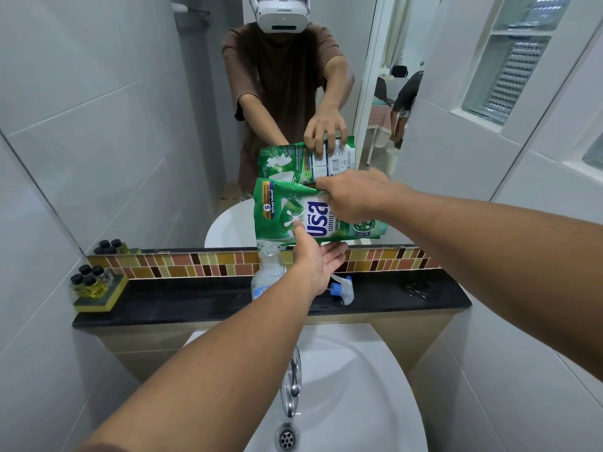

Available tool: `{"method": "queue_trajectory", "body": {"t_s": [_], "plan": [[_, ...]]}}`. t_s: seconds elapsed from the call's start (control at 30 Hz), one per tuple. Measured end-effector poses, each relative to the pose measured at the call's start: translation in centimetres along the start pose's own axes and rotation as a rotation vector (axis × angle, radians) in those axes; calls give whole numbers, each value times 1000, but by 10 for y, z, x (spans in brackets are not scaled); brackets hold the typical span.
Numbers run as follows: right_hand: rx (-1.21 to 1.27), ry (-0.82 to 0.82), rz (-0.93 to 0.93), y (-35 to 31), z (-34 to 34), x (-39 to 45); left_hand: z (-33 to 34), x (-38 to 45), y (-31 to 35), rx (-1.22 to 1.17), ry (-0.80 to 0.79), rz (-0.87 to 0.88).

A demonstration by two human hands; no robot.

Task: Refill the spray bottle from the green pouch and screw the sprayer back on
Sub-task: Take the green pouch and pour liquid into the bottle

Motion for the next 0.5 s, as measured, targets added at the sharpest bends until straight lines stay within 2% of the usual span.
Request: {"method": "queue_trajectory", "body": {"t_s": [0.5], "plan": [[-18, 9, 5, 0, -3, 4, 1, -1, 3, -2, 1, 19]]}}
Point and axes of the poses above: each hand's wrist, its own x-axis towards the middle knuckle, its own z-axis out of the palm, y = z × x, the point moved 5 cm from there along x, towards the middle knuckle, and after that the axes turned 14 degrees about x, right-handed, at the moved point
